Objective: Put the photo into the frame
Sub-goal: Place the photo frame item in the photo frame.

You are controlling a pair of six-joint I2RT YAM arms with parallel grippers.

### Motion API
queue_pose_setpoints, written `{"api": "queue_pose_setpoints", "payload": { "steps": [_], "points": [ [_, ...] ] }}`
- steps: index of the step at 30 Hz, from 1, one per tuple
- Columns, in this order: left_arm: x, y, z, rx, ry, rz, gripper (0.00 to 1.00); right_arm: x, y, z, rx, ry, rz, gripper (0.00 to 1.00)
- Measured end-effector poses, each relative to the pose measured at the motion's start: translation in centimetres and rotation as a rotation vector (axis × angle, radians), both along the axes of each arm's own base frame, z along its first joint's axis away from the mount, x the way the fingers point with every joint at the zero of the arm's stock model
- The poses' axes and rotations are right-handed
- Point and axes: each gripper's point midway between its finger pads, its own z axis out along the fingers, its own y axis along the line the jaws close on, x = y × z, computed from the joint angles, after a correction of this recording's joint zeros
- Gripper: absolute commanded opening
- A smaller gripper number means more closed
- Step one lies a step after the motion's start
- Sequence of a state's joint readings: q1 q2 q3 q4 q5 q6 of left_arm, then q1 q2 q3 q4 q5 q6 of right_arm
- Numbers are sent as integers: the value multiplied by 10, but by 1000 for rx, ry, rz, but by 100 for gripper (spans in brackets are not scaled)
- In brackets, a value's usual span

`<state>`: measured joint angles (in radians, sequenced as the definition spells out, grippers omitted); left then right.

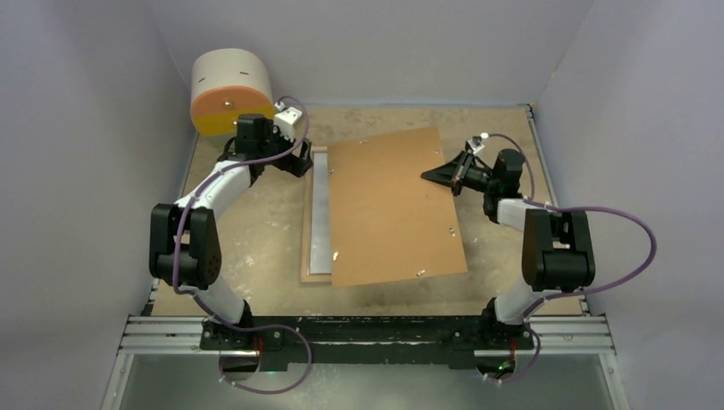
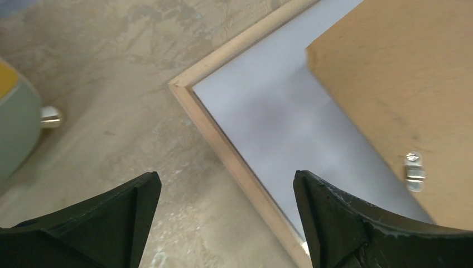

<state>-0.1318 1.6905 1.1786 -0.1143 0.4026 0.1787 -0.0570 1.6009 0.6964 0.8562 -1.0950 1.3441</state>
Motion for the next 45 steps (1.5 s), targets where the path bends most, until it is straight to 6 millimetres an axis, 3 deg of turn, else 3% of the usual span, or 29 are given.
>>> {"api": "queue_pose_setpoints", "payload": {
  "steps": [3,6,9,13,18,22,36,45],
  "points": [
    [-4,16,16,16,-26,5,95,13,17,-3,-34,-28,50,0],
    [-8,35,16,45,-17,21,95,23,36,-6,-61,-55,99,0],
    [-14,51,4,70,16,36,95,26,50,-17,-67,-40,124,0],
    [-34,59,-27,99,90,24,91,32,51,-38,-48,34,97,0],
    [-65,56,-64,103,190,-6,82,38,50,-55,-47,96,34,0],
    [-77,53,-77,86,223,-22,80,42,53,-57,-50,88,14,0],
    [-77,30,-96,54,250,-80,70,46,59,-81,-67,122,1,0],
    [-76,21,-102,28,263,-95,60,55,59,-83,-81,95,-2,0]
  ]
}}
